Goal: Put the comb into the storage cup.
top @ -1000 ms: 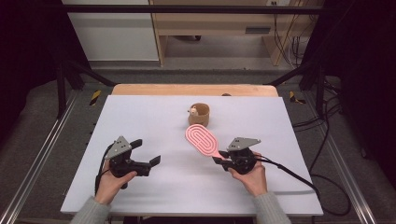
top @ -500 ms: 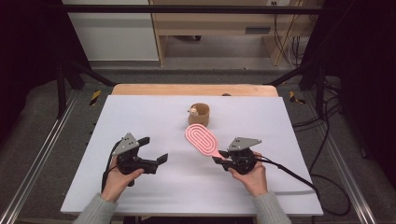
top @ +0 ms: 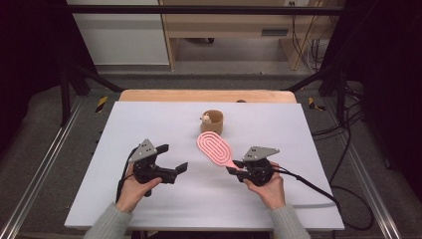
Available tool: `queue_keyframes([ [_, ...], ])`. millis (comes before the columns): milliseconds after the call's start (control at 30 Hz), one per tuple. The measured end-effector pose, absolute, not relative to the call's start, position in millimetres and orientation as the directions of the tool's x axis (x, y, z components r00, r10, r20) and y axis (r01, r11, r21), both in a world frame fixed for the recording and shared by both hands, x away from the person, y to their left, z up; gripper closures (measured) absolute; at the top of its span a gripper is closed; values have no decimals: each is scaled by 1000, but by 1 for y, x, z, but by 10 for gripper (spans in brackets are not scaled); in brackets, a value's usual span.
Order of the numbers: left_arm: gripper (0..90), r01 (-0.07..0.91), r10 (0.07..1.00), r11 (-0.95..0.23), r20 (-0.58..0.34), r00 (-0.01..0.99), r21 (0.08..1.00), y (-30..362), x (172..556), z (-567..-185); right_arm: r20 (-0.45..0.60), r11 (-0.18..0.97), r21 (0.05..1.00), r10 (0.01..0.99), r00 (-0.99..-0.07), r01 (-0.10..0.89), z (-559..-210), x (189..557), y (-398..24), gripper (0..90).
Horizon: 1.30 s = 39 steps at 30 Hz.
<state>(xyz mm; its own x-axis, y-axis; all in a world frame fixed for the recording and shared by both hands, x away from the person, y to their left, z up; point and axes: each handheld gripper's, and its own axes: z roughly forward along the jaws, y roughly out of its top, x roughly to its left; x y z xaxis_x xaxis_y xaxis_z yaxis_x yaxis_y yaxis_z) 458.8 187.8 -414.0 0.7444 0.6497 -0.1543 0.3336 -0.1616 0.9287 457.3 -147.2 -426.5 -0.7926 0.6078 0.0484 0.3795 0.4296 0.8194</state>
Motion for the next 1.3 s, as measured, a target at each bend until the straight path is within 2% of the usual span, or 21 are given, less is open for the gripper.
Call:
queue_keyframes([
  [1300,0,376,603,-131,-228,764,917,149,472,-413,40,415,838,600,-799,354,-422,455,-148,694],
])
